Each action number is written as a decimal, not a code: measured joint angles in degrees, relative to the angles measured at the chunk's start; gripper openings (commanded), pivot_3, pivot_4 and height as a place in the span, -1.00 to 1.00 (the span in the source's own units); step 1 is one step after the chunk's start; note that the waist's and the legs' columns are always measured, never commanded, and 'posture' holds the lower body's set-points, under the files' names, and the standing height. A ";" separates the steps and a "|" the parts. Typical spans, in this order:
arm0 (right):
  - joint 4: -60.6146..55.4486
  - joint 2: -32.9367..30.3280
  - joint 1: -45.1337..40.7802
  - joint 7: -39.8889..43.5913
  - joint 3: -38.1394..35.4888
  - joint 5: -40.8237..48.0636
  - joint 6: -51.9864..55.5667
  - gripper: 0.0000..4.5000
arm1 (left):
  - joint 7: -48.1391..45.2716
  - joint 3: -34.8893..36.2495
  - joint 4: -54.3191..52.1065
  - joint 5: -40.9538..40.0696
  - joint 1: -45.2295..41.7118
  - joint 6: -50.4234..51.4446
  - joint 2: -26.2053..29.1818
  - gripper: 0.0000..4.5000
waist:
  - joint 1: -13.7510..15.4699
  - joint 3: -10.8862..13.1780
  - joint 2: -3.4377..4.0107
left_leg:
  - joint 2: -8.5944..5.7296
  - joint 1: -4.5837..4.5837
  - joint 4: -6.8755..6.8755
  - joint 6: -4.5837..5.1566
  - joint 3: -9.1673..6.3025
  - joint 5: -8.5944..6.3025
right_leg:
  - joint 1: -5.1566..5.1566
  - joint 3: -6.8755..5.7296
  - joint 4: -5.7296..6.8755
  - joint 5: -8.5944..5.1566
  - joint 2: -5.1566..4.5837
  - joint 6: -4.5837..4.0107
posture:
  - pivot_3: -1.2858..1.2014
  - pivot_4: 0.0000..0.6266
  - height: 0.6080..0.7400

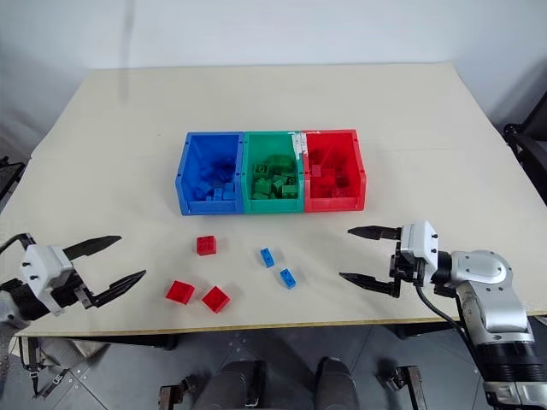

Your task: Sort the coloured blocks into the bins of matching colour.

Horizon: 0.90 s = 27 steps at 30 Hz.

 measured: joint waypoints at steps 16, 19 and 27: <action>2.21 -3.02 7.80 -1.82 -9.37 -1.05 -1.40 1.00 | -5.37 -12.74 -9.08 -1.58 -5.78 3.78 -0.33 0.96 | 1.21 0.00 0.00 | 0.01 0.00 0.15 0.02 0.08 -0.03 | 0.05 0.00 0.02 0.00 0.01 0.01 | 0.03 -0.52 1.00; 3.31 -3.03 7.38 -1.38 -8.33 -3.04 -2.68 1.00 | -6.02 -15.37 -10.10 -1.37 -7.01 3.56 -0.67 0.96 | 1.02 0.00 0.00 | 0.05 0.01 0.15 0.01 0.09 -0.03 | 0.03 0.00 0.04 0.00 0.05 0.01 | 0.03 -0.52 1.00; -5.79 0.35 0.26 -6.06 4.09 -5.93 7.78 1.00 | -6.48 -13.29 -8.60 -1.21 -5.24 1.12 -0.58 0.96 | 0.18 0.00 0.00 | 0.12 -0.01 0.15 -0.03 0.05 -0.05 | 0.00 0.00 0.01 0.00 0.11 0.00 | 0.03 -0.52 1.00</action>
